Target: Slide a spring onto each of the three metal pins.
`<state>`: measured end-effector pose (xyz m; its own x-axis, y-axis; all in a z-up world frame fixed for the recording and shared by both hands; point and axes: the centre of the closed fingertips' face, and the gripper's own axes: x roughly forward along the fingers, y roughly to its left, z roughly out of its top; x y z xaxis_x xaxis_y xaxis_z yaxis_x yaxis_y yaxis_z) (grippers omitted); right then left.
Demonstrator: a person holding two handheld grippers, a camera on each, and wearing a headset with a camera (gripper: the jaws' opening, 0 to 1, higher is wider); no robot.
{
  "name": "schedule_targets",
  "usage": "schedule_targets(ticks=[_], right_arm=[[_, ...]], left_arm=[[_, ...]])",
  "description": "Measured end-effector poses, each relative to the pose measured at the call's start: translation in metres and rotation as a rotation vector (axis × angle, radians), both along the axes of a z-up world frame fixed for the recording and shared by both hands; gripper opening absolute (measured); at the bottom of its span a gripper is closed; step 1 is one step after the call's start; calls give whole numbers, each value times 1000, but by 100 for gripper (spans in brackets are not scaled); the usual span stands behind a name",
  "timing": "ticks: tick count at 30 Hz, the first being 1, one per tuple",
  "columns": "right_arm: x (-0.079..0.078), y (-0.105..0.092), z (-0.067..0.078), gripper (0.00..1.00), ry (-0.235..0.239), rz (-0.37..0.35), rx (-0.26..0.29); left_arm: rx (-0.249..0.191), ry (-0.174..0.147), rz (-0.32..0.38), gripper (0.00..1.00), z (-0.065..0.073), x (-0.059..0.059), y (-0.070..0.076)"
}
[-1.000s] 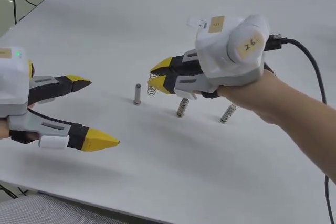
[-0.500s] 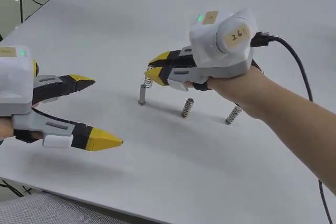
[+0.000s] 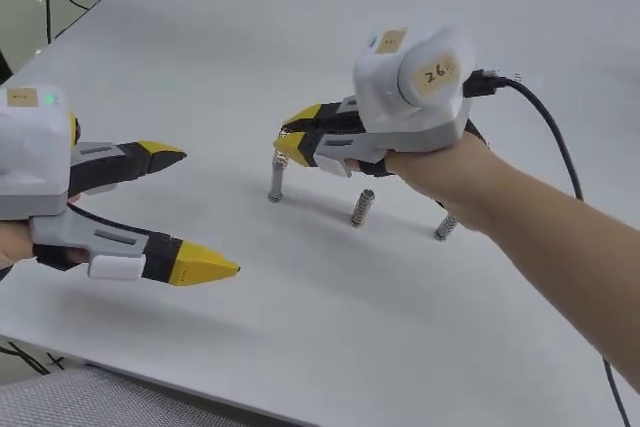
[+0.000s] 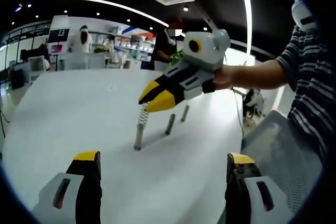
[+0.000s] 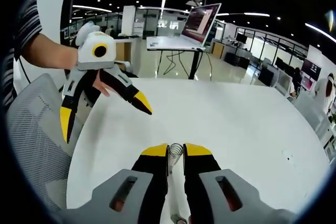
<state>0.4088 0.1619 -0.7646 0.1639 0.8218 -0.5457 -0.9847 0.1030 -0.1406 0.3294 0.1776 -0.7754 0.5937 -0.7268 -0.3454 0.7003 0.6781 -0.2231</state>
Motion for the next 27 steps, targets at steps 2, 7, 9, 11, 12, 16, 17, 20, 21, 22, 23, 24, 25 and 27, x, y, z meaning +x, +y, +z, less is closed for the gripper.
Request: schedule_targets(ticks=[2,7,9,11,12,16,17,20,21,22,23,24,25,27], right_arm=[[0,-1,-4,8,7,-6,-3],[-2,0,-17,8,11,1,-28],[-1,1,-21,8,10,1,-33],[-2,2,-27,8,15,3,-44],[-4,3,-29,8,15,4,-52],[-7,4,-39,8,15,14,-77],[-8,4,-42,8,16,15,-84],[-10,4,-50,8,17,20,-102],[-12,4,-53,8,16,24,-112],[-12,4,-54,8,15,26,-114],[-14,4,-56,8,12,29,-115],[-13,7,-52,8,13,21,-86],[-12,6,-54,8,18,18,-99],[-12,5,-53,8,13,21,-99]], left_arm=[[3,-1,1,97,0,0,1],[5,4,4,96,-2,-1,2],[7,5,4,96,-2,-1,2],[6,4,4,96,-2,-1,2],[5,5,3,96,-2,-1,2],[7,6,2,96,-3,-2,2],[7,6,2,96,-3,-2,2],[6,8,0,96,-4,-2,1],[8,9,-1,96,-4,-2,1],[9,10,-2,96,-5,-3,1],[7,10,-2,96,-5,-3,1],[5,10,-1,96,-5,-2,1],[4,10,1,96,-5,-2,1],[3,10,2,96,-5,-2,1]])
